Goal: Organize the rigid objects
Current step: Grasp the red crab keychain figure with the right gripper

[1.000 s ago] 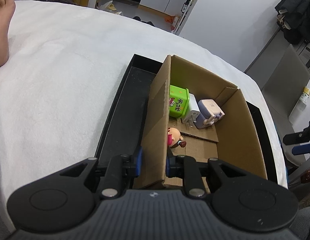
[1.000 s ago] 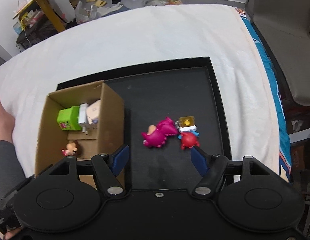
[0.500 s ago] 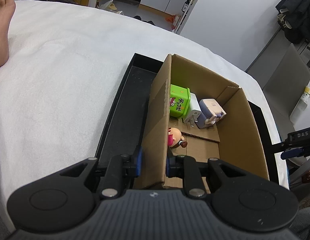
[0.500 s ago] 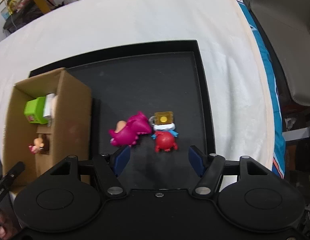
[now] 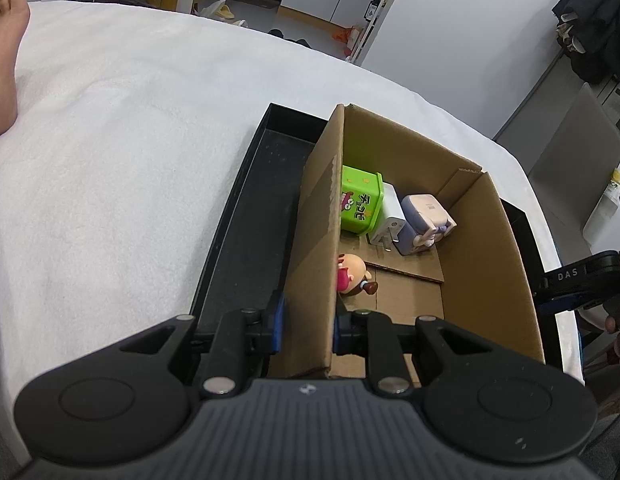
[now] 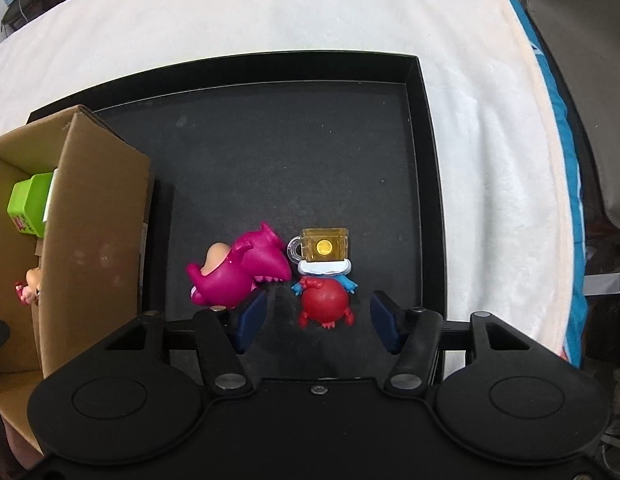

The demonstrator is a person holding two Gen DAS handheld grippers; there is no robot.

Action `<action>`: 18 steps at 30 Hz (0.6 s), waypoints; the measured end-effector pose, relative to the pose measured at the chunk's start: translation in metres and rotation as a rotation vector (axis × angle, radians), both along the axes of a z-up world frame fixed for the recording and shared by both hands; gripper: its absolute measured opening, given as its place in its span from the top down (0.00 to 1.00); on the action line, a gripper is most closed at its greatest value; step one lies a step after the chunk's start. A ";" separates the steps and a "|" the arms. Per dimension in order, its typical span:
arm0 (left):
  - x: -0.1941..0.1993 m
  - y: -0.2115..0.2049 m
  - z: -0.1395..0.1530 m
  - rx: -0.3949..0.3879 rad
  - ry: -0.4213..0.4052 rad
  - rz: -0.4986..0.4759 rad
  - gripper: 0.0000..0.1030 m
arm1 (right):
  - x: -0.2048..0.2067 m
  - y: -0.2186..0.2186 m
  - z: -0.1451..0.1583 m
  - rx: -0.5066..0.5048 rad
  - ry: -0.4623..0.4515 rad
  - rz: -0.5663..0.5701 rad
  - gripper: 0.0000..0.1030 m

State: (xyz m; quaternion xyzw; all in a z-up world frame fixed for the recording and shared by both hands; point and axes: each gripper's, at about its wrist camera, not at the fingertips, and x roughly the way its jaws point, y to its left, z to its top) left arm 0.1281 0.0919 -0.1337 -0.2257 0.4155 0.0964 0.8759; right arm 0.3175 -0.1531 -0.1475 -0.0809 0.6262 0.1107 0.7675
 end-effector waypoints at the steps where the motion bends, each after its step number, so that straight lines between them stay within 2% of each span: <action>1: 0.000 -0.001 0.000 0.001 0.001 0.000 0.80 | 0.001 0.000 -0.002 -0.001 0.000 -0.005 0.46; 4: 0.000 -0.001 0.000 0.001 0.001 0.000 0.80 | 0.003 0.000 -0.007 -0.030 -0.005 -0.003 0.46; 9: -0.001 -0.001 -0.001 -0.002 -0.002 -0.002 0.80 | 0.003 0.001 -0.011 -0.015 -0.018 0.005 0.46; 10: -0.001 -0.001 -0.001 -0.002 -0.002 -0.002 0.80 | 0.002 0.001 -0.012 -0.018 -0.026 0.011 0.50; 11: 0.000 -0.001 -0.002 0.000 -0.002 -0.004 0.80 | 0.002 0.000 -0.014 -0.022 -0.032 0.011 0.63; 18: 0.000 -0.003 -0.002 0.006 -0.005 0.001 0.80 | -0.023 -0.015 -0.004 0.025 -0.057 -0.035 0.63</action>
